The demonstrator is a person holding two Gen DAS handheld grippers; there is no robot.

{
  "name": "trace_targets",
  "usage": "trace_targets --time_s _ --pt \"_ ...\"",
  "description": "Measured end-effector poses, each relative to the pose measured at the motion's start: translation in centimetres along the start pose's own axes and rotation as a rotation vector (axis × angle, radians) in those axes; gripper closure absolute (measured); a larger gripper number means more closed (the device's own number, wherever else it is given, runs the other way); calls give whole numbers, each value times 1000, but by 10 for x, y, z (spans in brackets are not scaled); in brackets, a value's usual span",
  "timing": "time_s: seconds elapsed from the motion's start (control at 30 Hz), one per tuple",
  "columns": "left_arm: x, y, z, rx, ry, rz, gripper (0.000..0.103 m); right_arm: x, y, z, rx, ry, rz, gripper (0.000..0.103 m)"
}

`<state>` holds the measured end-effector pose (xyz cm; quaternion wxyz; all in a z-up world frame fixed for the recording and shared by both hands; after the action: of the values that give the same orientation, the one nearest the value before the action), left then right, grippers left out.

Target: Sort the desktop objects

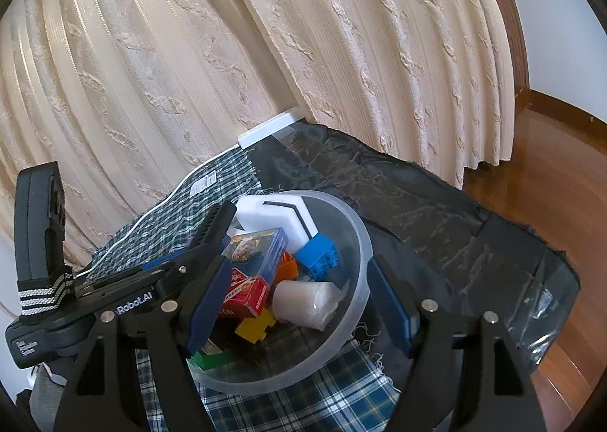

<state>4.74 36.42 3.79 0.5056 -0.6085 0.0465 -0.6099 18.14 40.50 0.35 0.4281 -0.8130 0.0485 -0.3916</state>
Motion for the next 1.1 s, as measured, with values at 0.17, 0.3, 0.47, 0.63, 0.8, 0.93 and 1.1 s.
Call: trace_targets --time_s 0.17,0.3,0.47,0.63,0.8,0.93,1.1 --pt "-2 0 -2 30 35 -8 46 -1 4 -1 4 4 -10 25" --pt "1 0 -4 34 22 5 39 0 6 -3 5 10 -13 25" --pt "11 0 -6 19 -17 31 38 1 8 -5 11 14 -14 24" --pt "30 1 -12 -13 -92 95 38 2 11 -9 23 17 -23 22" --pt "53 6 -20 -4 -127 156 38 3 18 -12 47 27 -40 21" --pt "69 16 -20 1 -101 171 28 8 25 -14 69 34 -51 21" --pt "84 29 -20 33 -34 169 24 11 32 -20 102 46 -62 20"
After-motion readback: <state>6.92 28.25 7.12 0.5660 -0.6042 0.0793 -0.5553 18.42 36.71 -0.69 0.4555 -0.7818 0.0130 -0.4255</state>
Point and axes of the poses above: each gripper's, at about its wrist camera, not at the fingertips, and x roughly against the way its jaws point, z to its right, y to its underside, the point moved 5 cm from there along -x, roughly the way its jaws point, and after that the axes turned 6 degrees about y, right-handed, at the moved point
